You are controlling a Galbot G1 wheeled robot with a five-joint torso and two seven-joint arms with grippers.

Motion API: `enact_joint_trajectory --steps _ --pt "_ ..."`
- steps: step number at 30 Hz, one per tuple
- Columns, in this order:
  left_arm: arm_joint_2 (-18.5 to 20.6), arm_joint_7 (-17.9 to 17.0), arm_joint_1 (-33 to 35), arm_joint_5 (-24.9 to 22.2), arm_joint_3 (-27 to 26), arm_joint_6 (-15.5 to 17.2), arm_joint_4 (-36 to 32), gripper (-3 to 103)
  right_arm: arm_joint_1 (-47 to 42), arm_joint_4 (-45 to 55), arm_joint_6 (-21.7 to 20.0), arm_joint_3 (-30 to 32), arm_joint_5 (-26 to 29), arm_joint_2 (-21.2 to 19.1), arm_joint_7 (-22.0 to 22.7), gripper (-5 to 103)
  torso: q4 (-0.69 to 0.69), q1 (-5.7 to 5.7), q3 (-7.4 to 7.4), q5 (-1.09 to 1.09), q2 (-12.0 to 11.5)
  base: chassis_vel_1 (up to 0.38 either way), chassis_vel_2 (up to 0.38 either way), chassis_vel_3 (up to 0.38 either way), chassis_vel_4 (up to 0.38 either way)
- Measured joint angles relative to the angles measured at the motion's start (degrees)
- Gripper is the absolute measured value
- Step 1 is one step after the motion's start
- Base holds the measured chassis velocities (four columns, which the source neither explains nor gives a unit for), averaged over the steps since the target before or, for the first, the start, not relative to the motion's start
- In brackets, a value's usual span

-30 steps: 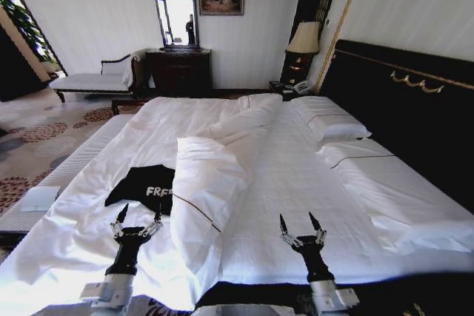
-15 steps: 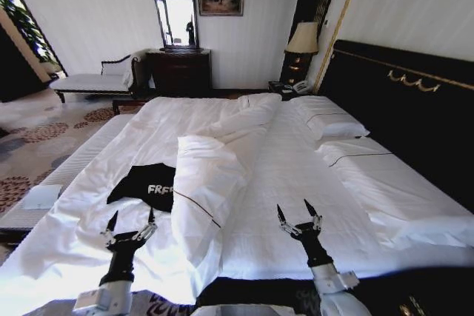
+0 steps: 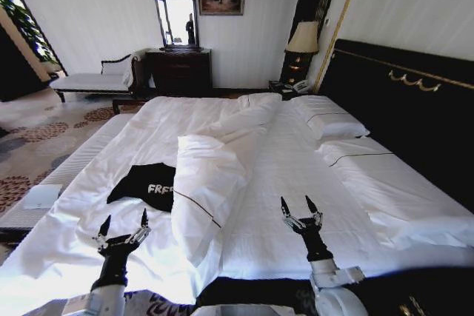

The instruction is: Fold the clothes on the bed.

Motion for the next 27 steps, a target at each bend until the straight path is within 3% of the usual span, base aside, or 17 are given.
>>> enact_joint_trajectory --steps 4,5,8,10,15,20,27 --pt "-1.9 -0.5 -0.6 -0.1 -2.7 0.4 0.8 100 7.3 0.6 -5.9 -3.9 16.6 -3.7 4.0 100 0.03 0.0 0.0 -0.01 0.0 0.0 0.0 0.0 0.0" --pt "-1.9 -0.5 -0.6 -0.1 -2.7 0.4 0.8 100 7.3 0.6 -5.9 -3.9 16.6 -3.7 4.0 100 0.03 0.0 0.0 -0.01 0.0 0.0 0.0 0.0 0.0" --pt "-3.6 -0.3 1.2 1.8 -3.3 -1.1 1.4 100 15.3 -0.8 -10.5 -6.7 25.9 -7.2 9.2 100 0.04 0.0 0.0 0.02 0.0 0.0 0.0 0.0 0.0" --pt "-4.0 -0.2 1.4 2.2 -3.4 -1.5 1.5 100 16.3 -1.3 -10.9 -7.1 27.0 -7.7 9.6 100 0.04 0.0 0.01 0.02 0.0 0.0 0.0 0.0 0.0" --pt "-9.0 0.1 2.0 5.0 -3.9 -4.3 2.5 100 31.0 -10.3 -17.6 -13.2 41.9 -14.9 15.4 100 0.02 0.0 0.01 0.0 0.0 0.0 0.0 0.0 0.0" --pt "-11.1 -0.1 2.5 7.2 -3.2 -4.9 2.3 100 42.1 -17.9 -20.3 -18.8 45.8 -15.1 19.5 100 0.04 0.0 0.01 -0.01 0.0 0.0 0.0 0.0 0.0" --pt "-11.3 -0.2 3.6 11.2 -1.9 -4.6 2.5 100 52.3 -30.5 -24.6 -24.6 48.0 -12.5 19.5 100 0.02 0.01 0.01 0.01 0.0 0.0 0.0 0.0 0.0"
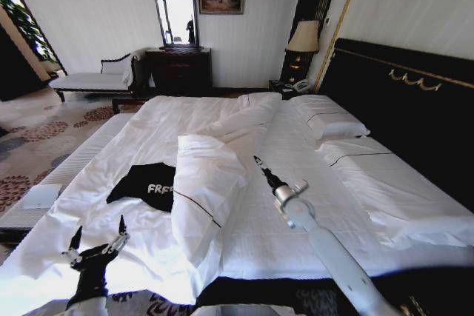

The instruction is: Fold the clothes on the bed.

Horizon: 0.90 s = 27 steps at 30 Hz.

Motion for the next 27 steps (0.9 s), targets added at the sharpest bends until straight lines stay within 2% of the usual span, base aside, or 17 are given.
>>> enact_joint_trajectory --steps 4,9,17,23,27 --pt "0.1 -0.7 0.1 1.8 0.7 0.2 0.2 100 6.9 -7.0 -1.9 -3.1 0.0 3.4 -0.4 100 0.01 0.0 -0.01 -0.01 0.0 0.0 0.0 0.0 0.0" --pt "0.1 -0.9 0.2 1.8 0.5 0.2 -0.1 100 9.9 -9.6 -3.3 -5.0 0.1 5.6 -0.1 100 0.0 0.0 -0.01 -0.02 0.0 0.0 0.0 0.0 0.0" --pt "0.1 -0.9 0.3 -3.3 -1.2 0.2 0.1 100 14.8 -13.2 -4.3 -10.5 2.6 7.5 1.4 100 0.0 -0.01 -0.01 -0.01 0.0 0.0 0.0 0.0 0.0" --pt "0.1 -0.9 -0.6 -3.9 -1.7 0.5 1.3 100 18.0 -15.2 -4.3 -14.0 3.5 10.2 -0.4 100 0.0 -0.01 -0.01 -0.02 0.0 0.0 0.0 0.0 0.0" --pt "0.8 -1.0 -1.3 -5.5 -3.4 0.7 2.3 100 19.6 -18.2 -4.0 -15.5 2.2 12.8 -2.6 100 0.0 -0.01 -0.01 -0.02 0.0 0.0 0.0 0.0 0.0"
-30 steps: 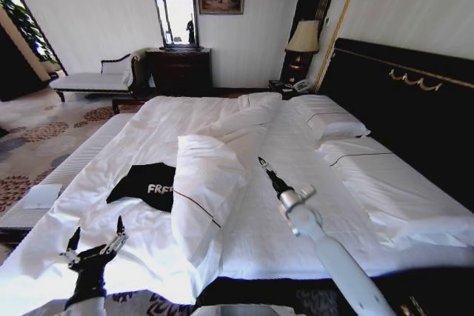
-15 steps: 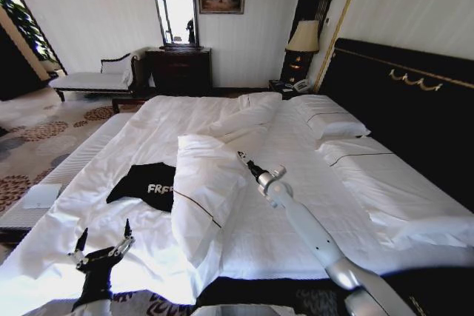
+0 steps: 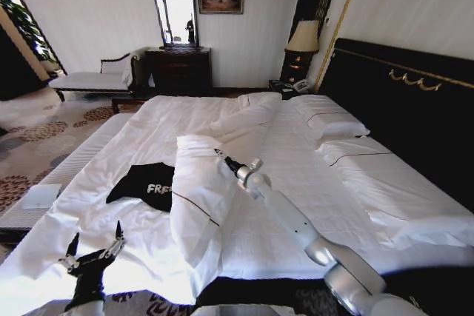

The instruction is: Fold the clothes on the bed.

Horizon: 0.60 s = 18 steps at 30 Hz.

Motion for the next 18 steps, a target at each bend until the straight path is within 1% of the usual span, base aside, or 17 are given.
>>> enact_joint_trajectory --steps 1,9,11,12,13,14,17,18 --pt "0.0 0.0 0.0 0.0 0.0 0.0 0.0 100 0.0 0.0 0.0 0.0 0.0 0.0 0.0 100 0.0 0.0 0.0 0.0 0.0 0.0 0.0 0.0 0.0" --pt "1.6 -0.4 -0.5 -3.1 -3.2 -0.8 2.2 100 3.6 -9.6 -0.2 -4.3 -7.3 3.1 -3.3 100 0.0 0.0 0.0 0.01 0.0 0.0 0.0 0.0 0.0" --pt "1.8 -0.6 -0.8 -3.5 -3.7 -0.9 2.6 100 4.4 -11.6 -0.3 -4.7 -8.3 3.9 -4.7 100 -0.01 0.0 0.0 0.0 0.0 0.0 0.0 0.0 0.0" --pt "1.8 -0.6 -0.8 -3.5 -3.7 -0.9 2.6 100 4.4 -11.6 -0.3 -4.7 -8.3 3.9 -4.7 100 -0.01 0.0 0.0 0.0 0.0 0.0 0.0 0.0 0.0" --pt "1.9 -0.7 -1.1 -3.7 -3.9 -0.9 2.8 100 4.8 -12.5 -0.3 -4.8 -8.8 4.5 -5.4 103 -0.01 0.0 0.0 0.0 0.0 0.0 0.0 0.0 0.0" --pt "2.0 -0.7 -1.3 -3.9 -3.9 -0.9 3.0 100 5.1 -13.0 -0.2 -4.8 -9.0 4.9 -6.0 100 0.0 0.0 0.0 0.01 0.0 0.0 0.0 0.0 0.0" --pt "2.2 -0.8 -2.1 -3.9 -3.9 -0.9 3.5 100 5.3 -13.2 0.2 -4.6 -9.0 5.6 -7.1 85 0.0 0.0 0.0 0.01 0.0 0.0 0.0 0.0 0.0" --pt "2.2 -0.8 -2.1 -3.9 -3.9 -0.9 3.5 100 5.3 -13.2 0.2 -4.6 -9.0 5.6 -7.1 85 0.0 0.0 0.0 0.01 0.0 0.0 0.0 0.0 0.0"
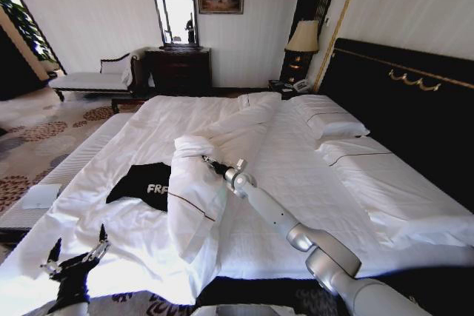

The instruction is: Fold the clothes on the bed.

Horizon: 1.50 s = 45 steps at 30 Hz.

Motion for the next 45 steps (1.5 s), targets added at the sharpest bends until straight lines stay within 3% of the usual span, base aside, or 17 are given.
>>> enact_joint_trajectory --steps 1,4,7,13,16,20,22,25,31,34,39,45 --pt "0.0 -0.1 -0.2 0.0 0.0 0.0 0.3 100 0.0 0.1 0.2 0.0 0.0 0.1 -0.1 85 0.0 0.0 0.0 0.0 0.0 0.0 0.0 0.0 0.0" --pt "0.1 -0.1 -0.6 0.0 0.2 0.0 0.9 100 -0.4 1.2 1.1 0.2 0.0 0.1 -0.9 69 0.0 0.0 0.0 0.0 0.0 0.0 0.0 0.0 0.0" --pt "0.2 -0.3 -0.7 0.0 0.2 0.0 1.3 100 -0.9 2.0 1.8 0.5 0.0 0.1 -1.7 63 0.0 0.0 0.0 0.0 0.0 0.0 0.0 0.0 0.0" --pt "0.5 -0.6 -1.2 0.0 0.1 0.0 1.8 100 -3.1 6.0 3.9 1.1 0.1 -0.8 -3.6 36 0.0 0.0 0.0 0.01 0.0 0.0 0.0 0.0 0.0" --pt "0.5 -0.7 -1.3 0.0 0.3 0.0 1.9 100 -3.9 7.6 4.4 1.3 0.1 -1.5 -3.8 31 0.01 0.0 0.0 0.01 0.0 0.0 0.0 0.0 0.0" --pt "0.5 -1.0 -1.7 0.1 0.8 -0.1 2.2 100 -6.2 13.4 5.5 2.1 0.4 -3.7 -3.9 9 0.01 0.0 0.0 0.01 0.0 0.0 0.0 0.0 0.0" --pt "0.5 -1.1 -1.8 0.1 1.0 -0.1 2.3 100 -7.0 15.2 5.9 2.4 0.4 -4.4 -3.8 9 0.0 0.0 0.0 0.01 0.0 0.0 0.0 0.0 0.0" --pt "0.4 -1.4 -2.2 0.1 1.5 -0.1 2.4 100 -10.1 21.7 6.8 4.7 0.5 -7.0 -3.5 1 0.02 0.0 0.0 0.01 0.0 0.0 0.0 0.0 0.0" --pt "0.5 -1.6 -2.4 0.1 1.8 -0.1 2.5 100 -15.8 30.6 7.0 9.8 0.5 -10.9 -2.7 0 0.01 0.0 -0.01 0.02 0.0 0.0 0.0 0.0 0.0" --pt "0.6 -1.8 -2.8 0.1 2.2 -0.1 2.7 100 -23.7 38.6 7.2 16.1 -0.2 -14.6 -1.7 0 -0.02 0.0 -0.01 0.03 0.0 0.0 0.0 0.0 0.0" --pt "0.7 -1.9 -3.2 0.9 3.2 -0.1 2.8 100 -32.4 44.2 7.4 24.1 -2.9 -17.2 -0.4 0 -0.01 -0.01 -0.01 0.03 0.0 0.0 0.0 0.0 0.0" --pt "1.3 -1.9 -3.4 1.4 3.6 0.3 2.6 100 -41.6 50.0 8.7 34.0 -4.6 -17.3 2.5 0 -0.01 -0.01 -0.01 0.02 0.0 0.0 0.0 0.0 0.0"
